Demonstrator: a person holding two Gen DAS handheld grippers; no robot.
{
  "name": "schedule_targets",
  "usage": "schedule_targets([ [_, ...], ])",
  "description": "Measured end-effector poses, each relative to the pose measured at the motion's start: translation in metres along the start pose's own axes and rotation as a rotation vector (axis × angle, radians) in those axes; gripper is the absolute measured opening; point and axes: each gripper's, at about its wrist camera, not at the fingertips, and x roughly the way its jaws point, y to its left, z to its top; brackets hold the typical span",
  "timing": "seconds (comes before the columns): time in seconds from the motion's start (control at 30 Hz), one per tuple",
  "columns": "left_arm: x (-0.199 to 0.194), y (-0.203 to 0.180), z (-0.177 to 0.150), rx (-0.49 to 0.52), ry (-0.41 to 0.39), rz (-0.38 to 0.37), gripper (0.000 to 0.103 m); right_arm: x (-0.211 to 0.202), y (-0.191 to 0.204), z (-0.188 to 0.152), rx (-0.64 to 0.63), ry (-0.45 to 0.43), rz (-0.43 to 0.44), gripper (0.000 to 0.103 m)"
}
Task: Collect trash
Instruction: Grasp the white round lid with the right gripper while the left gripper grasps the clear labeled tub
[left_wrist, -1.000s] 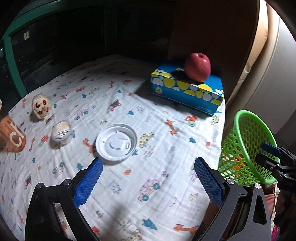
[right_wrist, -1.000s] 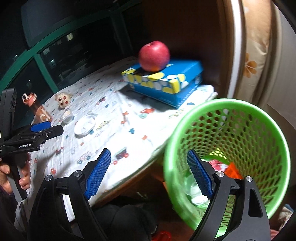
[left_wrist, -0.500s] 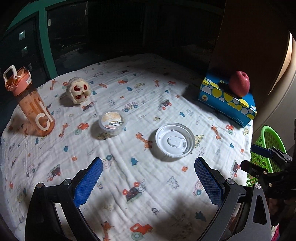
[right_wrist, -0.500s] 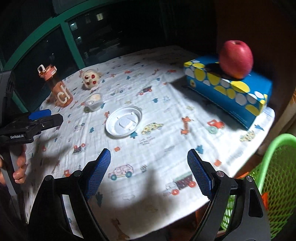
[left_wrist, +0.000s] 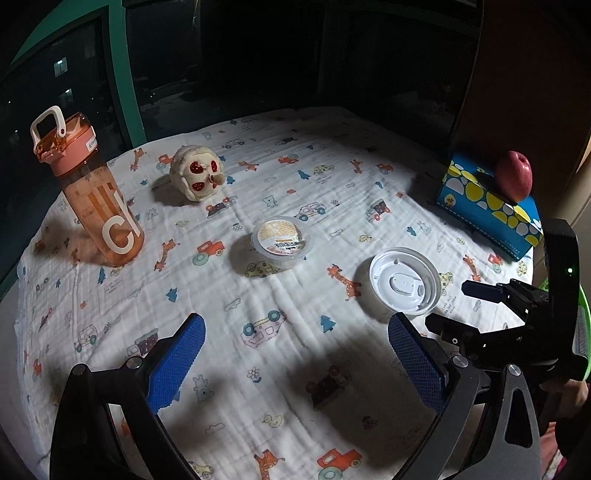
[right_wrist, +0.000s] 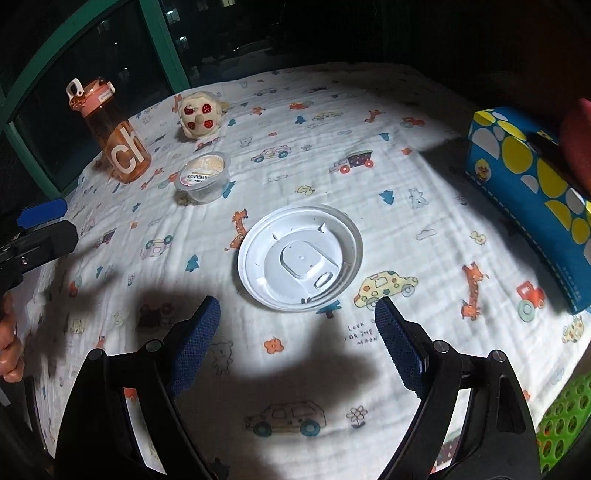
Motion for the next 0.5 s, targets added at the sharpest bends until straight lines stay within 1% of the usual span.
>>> schedule_targets([
  [0.07, 0.004, 0.005, 0.002, -0.005, 0.001, 0.021, 0.096, 0.008, 0.000, 0.004, -0.002, 0.007, 0.002, 0.086],
  [0.1, 0.006, 0.007, 0.003, -0.007, 0.004, 0.021, 0.096, 0.012, 0.001, 0.006, -0.006, 0.011, 0.001, 0.088],
  [0.23, 0.020, 0.013, 0.007, -0.008, 0.029, 0.025, 0.096, 0.024, 0.006, 0.012, -0.034, 0.023, -0.010, 0.090],
  [0.5, 0.048, 0.022, 0.013, -0.021, 0.091, 0.039, 0.096, 0.041, 0.012, 0.018, -0.071, 0.028, -0.064, 0.094],
])
